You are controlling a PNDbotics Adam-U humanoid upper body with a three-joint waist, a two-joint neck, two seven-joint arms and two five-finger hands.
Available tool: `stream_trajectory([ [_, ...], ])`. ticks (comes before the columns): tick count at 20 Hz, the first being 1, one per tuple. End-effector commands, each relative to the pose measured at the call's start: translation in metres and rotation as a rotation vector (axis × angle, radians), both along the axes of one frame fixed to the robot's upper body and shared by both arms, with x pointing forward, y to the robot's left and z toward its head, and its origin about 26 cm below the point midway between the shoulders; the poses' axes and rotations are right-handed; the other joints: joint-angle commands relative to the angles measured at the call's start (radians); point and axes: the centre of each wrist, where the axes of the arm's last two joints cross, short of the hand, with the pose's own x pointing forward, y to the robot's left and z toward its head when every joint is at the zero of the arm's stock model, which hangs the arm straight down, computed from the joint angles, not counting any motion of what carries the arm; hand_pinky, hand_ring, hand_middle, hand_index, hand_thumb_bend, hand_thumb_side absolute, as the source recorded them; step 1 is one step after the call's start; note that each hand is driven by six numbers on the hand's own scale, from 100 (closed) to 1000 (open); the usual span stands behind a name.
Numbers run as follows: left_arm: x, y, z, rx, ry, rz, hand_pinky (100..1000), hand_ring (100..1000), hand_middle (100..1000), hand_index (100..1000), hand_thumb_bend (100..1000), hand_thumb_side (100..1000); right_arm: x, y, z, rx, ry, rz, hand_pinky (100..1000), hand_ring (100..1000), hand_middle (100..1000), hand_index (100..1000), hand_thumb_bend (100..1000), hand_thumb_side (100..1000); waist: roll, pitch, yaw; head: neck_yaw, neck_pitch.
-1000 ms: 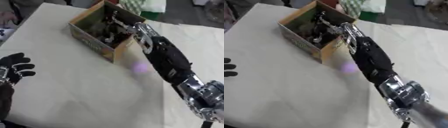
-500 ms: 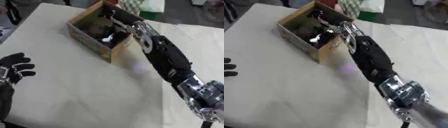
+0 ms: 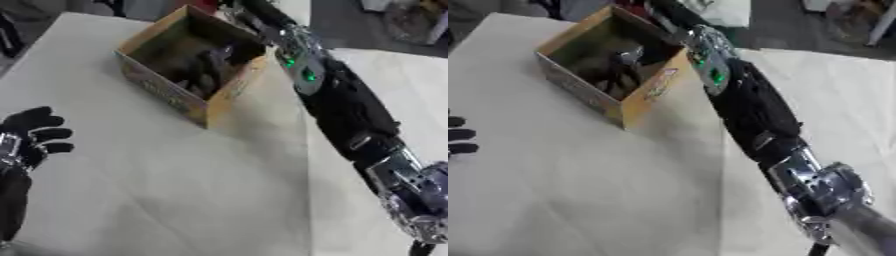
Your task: Pick up objects on the table and place them in the box.
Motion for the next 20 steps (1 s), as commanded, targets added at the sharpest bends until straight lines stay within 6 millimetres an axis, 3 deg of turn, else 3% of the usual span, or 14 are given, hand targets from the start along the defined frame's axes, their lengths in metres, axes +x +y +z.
stream_trajectory([
  [1,0.001,0.008,0.004,0.003,-0.018,0.034,657,682,658,778,100,744,-0.02,-0.015,0.035,0.209,-0.042,0.072,708,777,756,853,358,453,0.014,-0.03,-0.025,0.017,0.009],
  [4,0.001,0.011,0.002,0.002,-0.013,0.055,657,684,659,778,100,754,-0.036,-0.024,0.043,0.397,-0.01,0.16,668,726,715,829,211,443,0.024,-0.037,-0.068,0.033,0.012],
  [9,0.001,0.017,0.0,-0.009,-0.011,0.101,657,686,661,779,100,761,-0.062,-0.039,0.045,0.561,0.014,0.235,646,694,693,819,100,454,0.042,-0.045,-0.146,0.057,0.017],
  [14,0.002,0.023,0.0,-0.016,-0.009,0.139,657,690,665,780,100,778,-0.086,-0.048,0.037,0.667,0.02,0.26,638,685,684,813,100,463,0.058,-0.053,-0.213,0.069,0.027],
  [20,0.002,0.03,-0.004,-0.027,0.003,0.186,657,694,670,780,105,797,-0.109,-0.056,0.01,0.73,0.059,0.242,635,690,693,824,100,522,0.076,-0.063,-0.279,0.082,0.041],
])
